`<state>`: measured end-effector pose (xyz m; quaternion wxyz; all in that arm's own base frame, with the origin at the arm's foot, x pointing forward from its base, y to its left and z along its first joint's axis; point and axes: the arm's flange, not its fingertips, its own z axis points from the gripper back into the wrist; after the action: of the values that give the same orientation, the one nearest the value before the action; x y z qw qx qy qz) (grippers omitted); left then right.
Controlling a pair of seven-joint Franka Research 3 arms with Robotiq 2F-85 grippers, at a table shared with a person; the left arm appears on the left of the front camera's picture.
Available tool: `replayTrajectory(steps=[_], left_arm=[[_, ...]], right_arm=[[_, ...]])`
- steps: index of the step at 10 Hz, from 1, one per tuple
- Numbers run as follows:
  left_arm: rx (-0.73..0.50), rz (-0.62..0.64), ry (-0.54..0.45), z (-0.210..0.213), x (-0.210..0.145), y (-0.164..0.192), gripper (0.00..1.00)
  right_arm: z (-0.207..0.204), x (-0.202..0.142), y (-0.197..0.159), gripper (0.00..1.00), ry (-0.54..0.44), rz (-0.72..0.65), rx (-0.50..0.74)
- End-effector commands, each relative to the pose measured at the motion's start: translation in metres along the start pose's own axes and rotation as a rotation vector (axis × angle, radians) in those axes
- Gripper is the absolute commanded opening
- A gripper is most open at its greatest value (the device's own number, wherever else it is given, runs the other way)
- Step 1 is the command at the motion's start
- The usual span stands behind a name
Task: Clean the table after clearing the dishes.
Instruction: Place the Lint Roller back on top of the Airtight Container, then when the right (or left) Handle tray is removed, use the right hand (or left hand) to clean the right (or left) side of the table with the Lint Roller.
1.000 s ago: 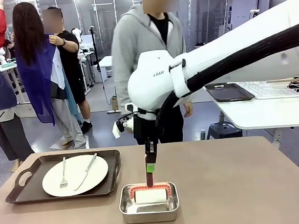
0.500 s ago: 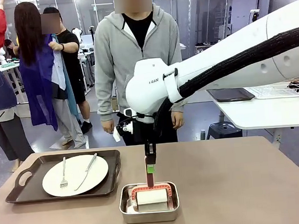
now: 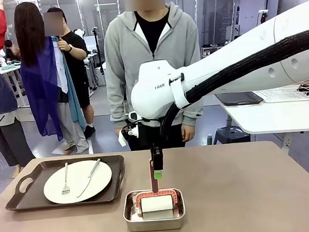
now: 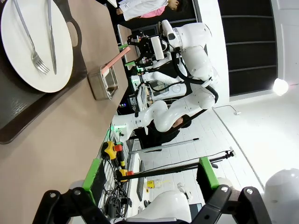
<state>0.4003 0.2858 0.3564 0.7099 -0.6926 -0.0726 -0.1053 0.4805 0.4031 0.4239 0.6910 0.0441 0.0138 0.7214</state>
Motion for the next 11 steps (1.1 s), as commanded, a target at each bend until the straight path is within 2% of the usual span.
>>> replayTrajectory(steps=[1, 3, 4, 5, 11], left_arm=[[-0.007, -0.012, -0.009, 0.0041, -0.0029, -0.0020, 1.00], [-0.007, -0.012, -0.009, 0.0041, -0.0029, -0.0020, 1.00], [-0.007, -0.012, -0.009, 0.0041, -0.0029, -0.0020, 1.00], [-0.007, -0.012, -0.009, 0.0041, -0.0029, -0.0020, 1.00], [-0.007, -0.012, -0.009, 0.0041, -0.0029, -0.0020, 1.00]], right_arm=[[0.0003, -0.0053, 0.0054, 1.00, -0.019, -0.015, -0.015], [0.0008, -0.0076, 0.0055, 1.00, -0.022, -0.034, -0.032], [-0.0046, -0.0109, 0.0032, 1.00, 0.008, -0.042, -0.065], [0.0024, -0.0039, -0.0039, 1.00, -0.009, -0.012, -0.009], [0.0024, -0.0039, -0.0039, 1.00, -0.009, -0.012, -0.009]])
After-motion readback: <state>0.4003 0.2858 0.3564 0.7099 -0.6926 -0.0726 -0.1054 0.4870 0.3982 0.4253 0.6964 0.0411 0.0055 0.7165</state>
